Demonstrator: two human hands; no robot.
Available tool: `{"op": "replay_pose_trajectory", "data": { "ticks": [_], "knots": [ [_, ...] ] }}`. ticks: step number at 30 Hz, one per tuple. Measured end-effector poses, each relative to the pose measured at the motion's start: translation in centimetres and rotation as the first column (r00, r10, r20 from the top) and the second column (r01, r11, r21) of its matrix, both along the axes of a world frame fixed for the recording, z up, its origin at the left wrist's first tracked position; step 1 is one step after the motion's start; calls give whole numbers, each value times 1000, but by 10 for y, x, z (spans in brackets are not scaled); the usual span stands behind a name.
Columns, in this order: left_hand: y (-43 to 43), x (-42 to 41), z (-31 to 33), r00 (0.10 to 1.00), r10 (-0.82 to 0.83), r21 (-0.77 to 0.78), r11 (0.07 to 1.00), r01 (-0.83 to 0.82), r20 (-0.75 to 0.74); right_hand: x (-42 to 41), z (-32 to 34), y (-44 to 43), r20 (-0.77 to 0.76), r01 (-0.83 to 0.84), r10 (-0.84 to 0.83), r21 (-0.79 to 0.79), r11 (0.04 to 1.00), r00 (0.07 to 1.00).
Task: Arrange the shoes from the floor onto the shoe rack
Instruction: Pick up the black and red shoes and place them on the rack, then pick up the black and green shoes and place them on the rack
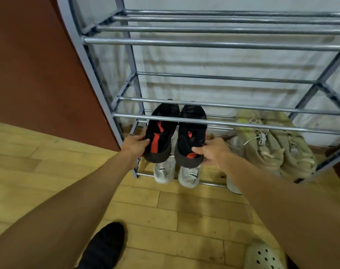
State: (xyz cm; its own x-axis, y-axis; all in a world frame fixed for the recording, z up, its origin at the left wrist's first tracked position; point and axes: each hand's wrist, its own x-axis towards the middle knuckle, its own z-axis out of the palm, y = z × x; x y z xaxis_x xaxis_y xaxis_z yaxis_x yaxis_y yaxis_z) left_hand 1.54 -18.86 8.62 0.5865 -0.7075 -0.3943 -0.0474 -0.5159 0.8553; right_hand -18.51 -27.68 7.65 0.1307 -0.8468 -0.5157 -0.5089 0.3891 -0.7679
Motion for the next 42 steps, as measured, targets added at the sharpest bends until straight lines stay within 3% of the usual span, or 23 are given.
{"op": "replay_pose_trajectory", "data": {
  "ticks": [9, 15, 25, 30, 33, 37, 42],
  "knots": [
    [101, -2, 39, 994, -105, -7, 994, 105, -32, 5, 39, 68, -115, -88, 82, -51, 995, 990],
    [231, 8, 65, 990, -139, 51, 989, 137, 19, 32, 62, 168, -160, -309, 314, 53, 949, 936],
    [433, 23, -4, 995, 63, 234, 971, -43, -78, 101, 35, 354, 11, -548, 559, 216, 808, 829],
    [489, 16, -64, 985, 138, 343, 935, -94, -105, 91, -7, 397, -9, -570, 597, 284, 771, 802],
    [506, 3, -103, 994, 65, 482, 876, -13, -91, 85, -25, 402, -87, -552, 599, 300, 778, 796],
    [518, -18, -142, 966, -253, 677, 702, 219, -50, 89, -23, 396, -51, -557, 586, 253, 791, 808],
    [533, -29, -152, 961, -276, 706, 675, 215, -28, 84, -20, 390, -51, -552, 580, 248, 796, 813]
  ]
}}
